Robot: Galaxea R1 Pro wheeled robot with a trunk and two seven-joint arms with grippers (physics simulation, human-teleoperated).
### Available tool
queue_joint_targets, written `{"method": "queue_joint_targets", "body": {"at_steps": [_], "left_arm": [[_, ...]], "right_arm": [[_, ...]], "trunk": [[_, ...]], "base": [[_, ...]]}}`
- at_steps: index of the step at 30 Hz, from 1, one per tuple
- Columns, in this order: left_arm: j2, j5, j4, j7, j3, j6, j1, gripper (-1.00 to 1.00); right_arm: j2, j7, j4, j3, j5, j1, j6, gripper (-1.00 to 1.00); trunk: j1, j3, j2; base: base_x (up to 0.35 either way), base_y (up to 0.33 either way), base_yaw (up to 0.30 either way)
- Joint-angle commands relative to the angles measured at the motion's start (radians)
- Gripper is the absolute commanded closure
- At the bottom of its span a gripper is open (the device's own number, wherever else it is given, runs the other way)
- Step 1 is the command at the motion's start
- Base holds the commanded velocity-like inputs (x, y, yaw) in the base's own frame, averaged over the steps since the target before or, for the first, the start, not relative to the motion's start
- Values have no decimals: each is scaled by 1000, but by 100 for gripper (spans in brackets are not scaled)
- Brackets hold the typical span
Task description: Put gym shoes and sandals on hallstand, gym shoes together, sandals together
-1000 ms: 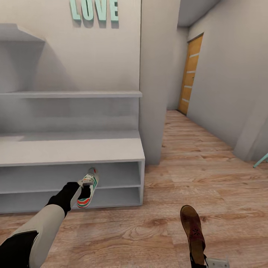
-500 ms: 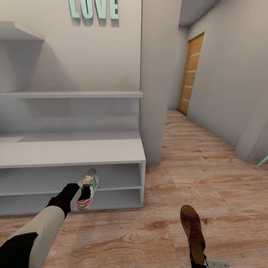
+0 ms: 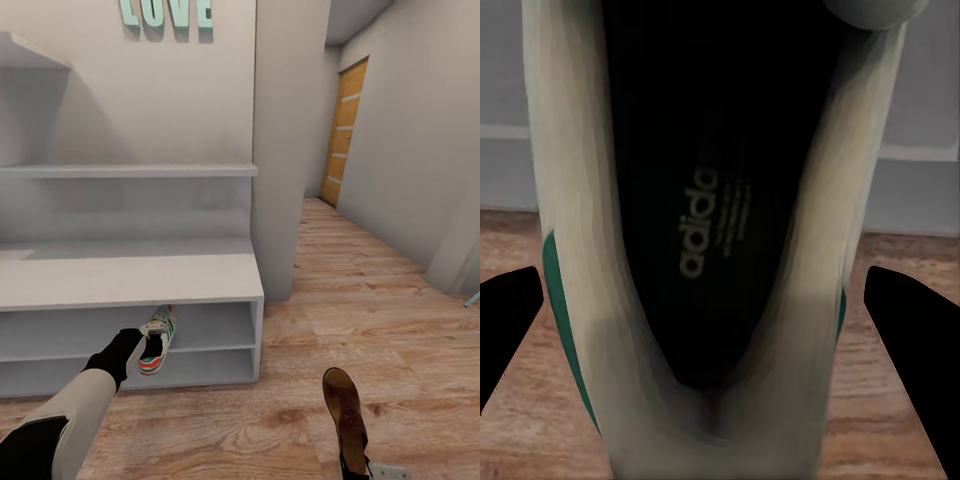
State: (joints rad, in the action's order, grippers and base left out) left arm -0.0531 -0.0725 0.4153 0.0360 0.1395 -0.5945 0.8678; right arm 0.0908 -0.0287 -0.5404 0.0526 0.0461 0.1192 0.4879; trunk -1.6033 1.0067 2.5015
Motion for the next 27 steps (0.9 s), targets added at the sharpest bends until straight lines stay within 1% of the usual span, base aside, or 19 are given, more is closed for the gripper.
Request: {"method": "queue_joint_targets", "body": {"at_steps": [1,4,10,17,27], "left_arm": [[1,-7,1,-2,7,-4,0,100],[1,-7,1,-2,7,-4,0,100],[1,-7,2,-2,8,-4,0,100],[1,-7,2,-2,8,-4,0,100],[1,-7,2,-2,8,-4,0,100]], "right_arm": [[0,0,0,-2,8,0,3,100],[0,0,0,-2,8,0,3,100],[0,0,0,-2,8,0,3,100],[0,0,0,-2,8,0,3,100],[0,0,0,-2,8,0,3,100]], "trunk": [[0,1,0],[0,1,0],[0,1,0],[0,1,0],[0,1,0]], "base": [[239,0,0],[138,0,0],[45,0,0],[185,0,0],[47,0,0]]}}
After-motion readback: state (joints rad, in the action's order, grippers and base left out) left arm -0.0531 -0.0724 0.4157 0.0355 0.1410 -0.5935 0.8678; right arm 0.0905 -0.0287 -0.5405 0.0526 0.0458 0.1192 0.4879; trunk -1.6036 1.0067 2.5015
